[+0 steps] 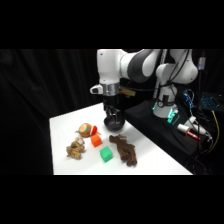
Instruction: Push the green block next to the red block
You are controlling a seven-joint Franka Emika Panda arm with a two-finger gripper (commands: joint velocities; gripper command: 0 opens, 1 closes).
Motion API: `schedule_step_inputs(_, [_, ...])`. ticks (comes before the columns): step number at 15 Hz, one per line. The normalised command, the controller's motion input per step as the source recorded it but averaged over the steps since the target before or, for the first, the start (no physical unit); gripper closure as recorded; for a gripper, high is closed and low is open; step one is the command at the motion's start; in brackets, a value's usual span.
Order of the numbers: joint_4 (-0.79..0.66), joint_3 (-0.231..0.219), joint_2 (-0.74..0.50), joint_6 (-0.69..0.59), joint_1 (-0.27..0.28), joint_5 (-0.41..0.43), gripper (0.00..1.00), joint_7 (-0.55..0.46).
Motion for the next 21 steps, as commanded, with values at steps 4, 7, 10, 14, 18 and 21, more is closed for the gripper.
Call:
schedule_step_inputs(4, [0.03,0.027,0.03,0.0,-0.006,0.002,0.0,-0.02])
schedule_step_inputs(7, [0.12,0.072,0.08,0.02,0.049,-0.034,0.0,-0.02])
schedule_step_inputs(10, [0.17,0.096,0.13,0.04,0.102,-0.088,0.0,0.02])
schedule_step_inputs(14, [0.2,0.093,0.18,0.09,0.134,-0.184,0.0,0.1])
schedule_step_inputs(18, [0.27,0.059,0.28,0.16,0.111,-0.159,0.0,0.13])
schedule_step_inputs(21, [0.32,-0.002,0.33,0.21,0.13,-0.235,0.0,0.24])
